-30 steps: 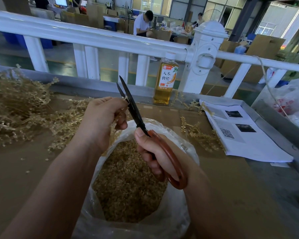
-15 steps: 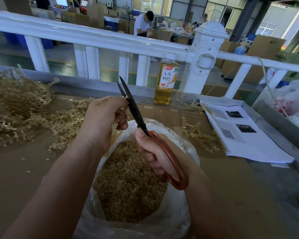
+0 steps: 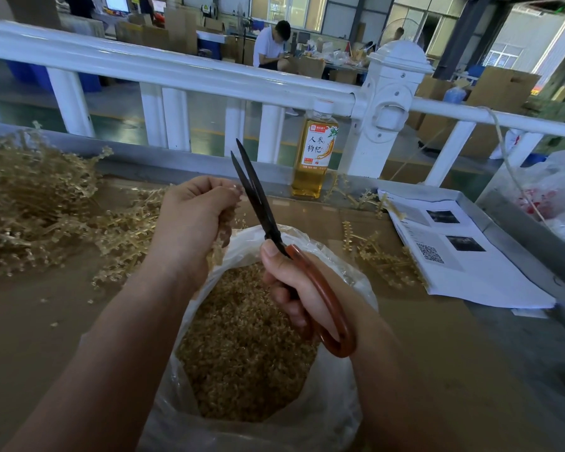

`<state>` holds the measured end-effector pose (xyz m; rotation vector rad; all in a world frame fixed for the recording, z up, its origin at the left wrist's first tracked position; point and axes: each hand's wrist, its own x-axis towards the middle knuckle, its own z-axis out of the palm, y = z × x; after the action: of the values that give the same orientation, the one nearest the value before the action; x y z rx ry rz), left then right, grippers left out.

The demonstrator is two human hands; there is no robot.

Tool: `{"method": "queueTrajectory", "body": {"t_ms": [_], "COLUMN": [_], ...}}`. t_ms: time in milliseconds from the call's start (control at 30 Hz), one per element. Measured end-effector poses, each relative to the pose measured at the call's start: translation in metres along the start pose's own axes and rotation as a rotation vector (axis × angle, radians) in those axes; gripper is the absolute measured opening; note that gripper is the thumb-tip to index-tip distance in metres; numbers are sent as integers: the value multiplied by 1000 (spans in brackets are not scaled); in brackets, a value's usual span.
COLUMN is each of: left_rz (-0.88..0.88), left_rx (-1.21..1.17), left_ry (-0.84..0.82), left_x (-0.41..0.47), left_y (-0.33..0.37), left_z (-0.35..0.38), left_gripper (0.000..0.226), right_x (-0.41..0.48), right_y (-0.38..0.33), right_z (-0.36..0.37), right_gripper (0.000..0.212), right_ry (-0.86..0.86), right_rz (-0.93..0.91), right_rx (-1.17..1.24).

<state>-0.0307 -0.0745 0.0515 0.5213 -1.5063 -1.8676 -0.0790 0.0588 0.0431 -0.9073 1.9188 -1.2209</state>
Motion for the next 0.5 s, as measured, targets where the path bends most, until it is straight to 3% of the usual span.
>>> {"method": "queueTrajectory", "body": {"t_ms": [500], "left_rz": [-14], "left_rx": [42], "left_ry": [7], "left_x": [4], "left_y": [-2], "left_z": [0], "left_gripper": [23], "right_x": [3], "right_y": [0], "right_z": [1], "right_gripper": [33], "right_ry": [9], "right_rz": [-32], "right_rx": [-170]}}
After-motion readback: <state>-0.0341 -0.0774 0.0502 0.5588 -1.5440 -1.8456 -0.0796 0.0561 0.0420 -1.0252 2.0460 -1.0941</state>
